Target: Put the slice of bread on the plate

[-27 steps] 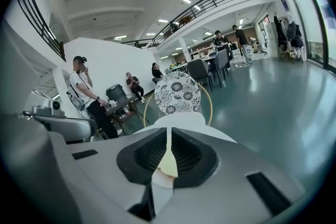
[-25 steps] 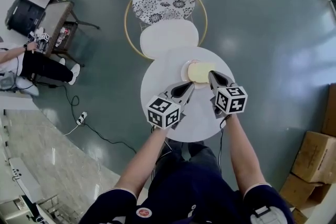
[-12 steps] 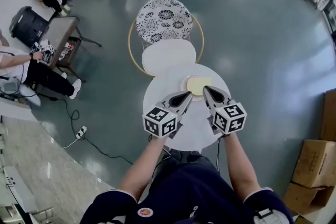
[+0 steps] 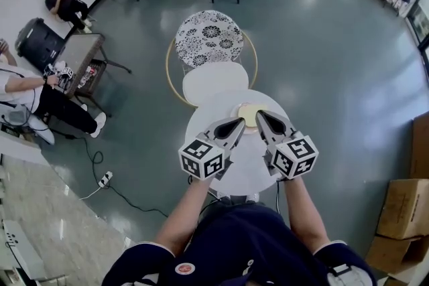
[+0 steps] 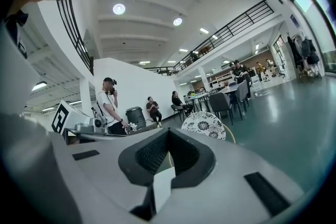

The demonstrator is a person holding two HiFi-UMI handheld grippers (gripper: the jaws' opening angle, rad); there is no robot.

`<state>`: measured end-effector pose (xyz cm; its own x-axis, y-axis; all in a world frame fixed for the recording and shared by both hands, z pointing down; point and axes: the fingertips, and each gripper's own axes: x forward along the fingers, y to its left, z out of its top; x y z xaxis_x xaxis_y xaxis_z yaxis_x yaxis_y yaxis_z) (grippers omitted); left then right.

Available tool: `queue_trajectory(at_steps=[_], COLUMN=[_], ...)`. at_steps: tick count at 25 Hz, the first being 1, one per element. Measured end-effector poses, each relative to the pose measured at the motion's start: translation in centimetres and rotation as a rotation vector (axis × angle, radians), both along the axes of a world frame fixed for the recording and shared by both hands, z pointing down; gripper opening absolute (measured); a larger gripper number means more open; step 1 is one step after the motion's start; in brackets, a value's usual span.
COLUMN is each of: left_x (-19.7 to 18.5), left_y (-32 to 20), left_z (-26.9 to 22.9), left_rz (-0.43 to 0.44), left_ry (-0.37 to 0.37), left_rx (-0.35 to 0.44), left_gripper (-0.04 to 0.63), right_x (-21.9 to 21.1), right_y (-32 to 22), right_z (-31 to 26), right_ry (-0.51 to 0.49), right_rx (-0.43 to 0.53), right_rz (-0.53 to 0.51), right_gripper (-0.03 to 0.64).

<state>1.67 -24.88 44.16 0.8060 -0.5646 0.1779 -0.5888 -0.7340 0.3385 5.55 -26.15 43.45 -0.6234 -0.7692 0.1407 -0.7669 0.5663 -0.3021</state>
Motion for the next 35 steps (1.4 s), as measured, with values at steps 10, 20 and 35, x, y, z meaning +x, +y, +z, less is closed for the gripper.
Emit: queue_trajectory(at_steps=[10, 20, 35], left_x=[0.5, 0.6, -0.1], left_y=[1.1, 2.3, 3.5], left_z=[-2.0, -3.2, -3.4], left_rz=[0.007, 0.011, 0.010], left_ry=[0.011, 0.020, 0.025], left_rx=[0.051, 0.073, 0.080], left_gripper=[0.005, 0.005, 0.005], right_x=[0.1, 0.0, -0.6], right_y=[1.4, 2.5, 3.6], right_z=[-1.8, -3.2, -3.9], right_ry=[0.001, 0.001, -0.022], right_rx=[0.046, 0.074, 0.087], right_rz=[-0.001, -0.004, -0.001], right_gripper=[0.006, 0.006, 0.006])
